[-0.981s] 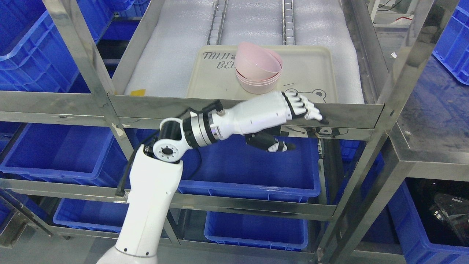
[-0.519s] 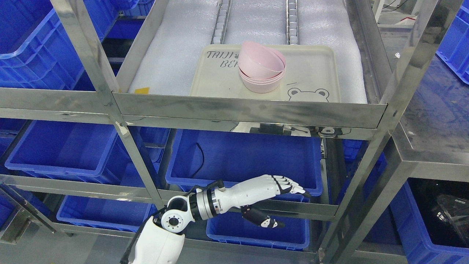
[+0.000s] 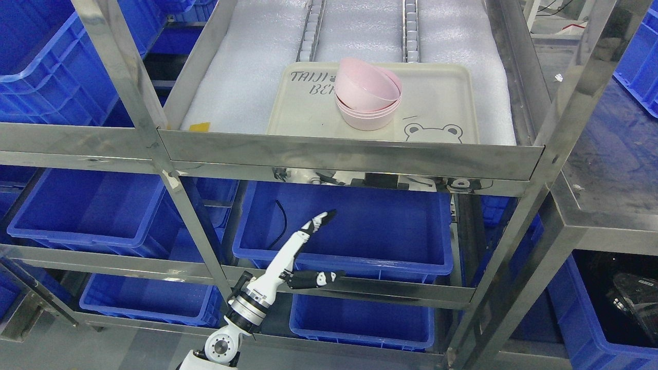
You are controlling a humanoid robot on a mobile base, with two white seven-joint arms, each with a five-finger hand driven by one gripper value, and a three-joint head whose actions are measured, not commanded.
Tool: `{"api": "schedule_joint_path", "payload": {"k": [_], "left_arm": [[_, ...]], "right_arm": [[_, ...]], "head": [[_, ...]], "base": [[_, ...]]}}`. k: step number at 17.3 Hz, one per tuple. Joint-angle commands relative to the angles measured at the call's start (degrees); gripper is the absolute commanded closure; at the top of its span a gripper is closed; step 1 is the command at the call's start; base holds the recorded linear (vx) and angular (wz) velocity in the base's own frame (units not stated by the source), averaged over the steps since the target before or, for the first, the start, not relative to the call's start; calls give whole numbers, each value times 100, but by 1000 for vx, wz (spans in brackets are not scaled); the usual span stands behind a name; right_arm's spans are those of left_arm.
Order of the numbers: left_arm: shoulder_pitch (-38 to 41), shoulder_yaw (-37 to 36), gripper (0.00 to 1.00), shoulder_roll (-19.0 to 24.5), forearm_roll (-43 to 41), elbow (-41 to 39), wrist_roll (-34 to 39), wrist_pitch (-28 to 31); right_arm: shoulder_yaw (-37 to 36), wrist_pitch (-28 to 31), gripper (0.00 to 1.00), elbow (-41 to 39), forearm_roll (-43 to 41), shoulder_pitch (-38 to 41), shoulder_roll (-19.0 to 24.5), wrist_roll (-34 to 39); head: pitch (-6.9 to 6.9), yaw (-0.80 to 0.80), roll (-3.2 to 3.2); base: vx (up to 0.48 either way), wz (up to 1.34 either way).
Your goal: Stack pink IKEA bowl on shelf middle layer
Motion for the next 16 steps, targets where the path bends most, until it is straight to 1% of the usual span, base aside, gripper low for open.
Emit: {"api": "schedule_joint_path", "payload": {"k": [1, 3, 4, 5, 12, 16], "left_arm": [[-140, 534, 1, 98, 1091, -304, 519, 1598], [-167, 499, 1, 98, 1208, -1052, 510, 2365], [-193, 473, 1, 98, 1208, -1273, 510, 2595], [-254, 403, 0, 98, 1208, -1371, 501, 2684], [-272, -80, 0, 98, 1190, -1390, 528, 2676], [-255, -169, 0, 98, 1190, -1390, 537, 2676]], "right_arm": [[0, -4, 0, -100, 0, 17, -100, -3], [0, -4, 0, -100, 0, 17, -100, -3], [0, -4, 0, -100, 0, 26, -100, -3], [0, -4, 0, -100, 0, 26, -100, -3], [0, -4, 0, -100, 0, 26, -100, -3], [0, -4, 0, -100, 0, 26, -100, -3]], "head": [[0, 0, 0], [0, 0, 0], [0, 0, 0], [0, 0, 0], [0, 0, 0], [0, 0, 0]], "base": [[0, 0], [0, 0], [0, 0], [0, 0], [0, 0], [0, 0]]}}
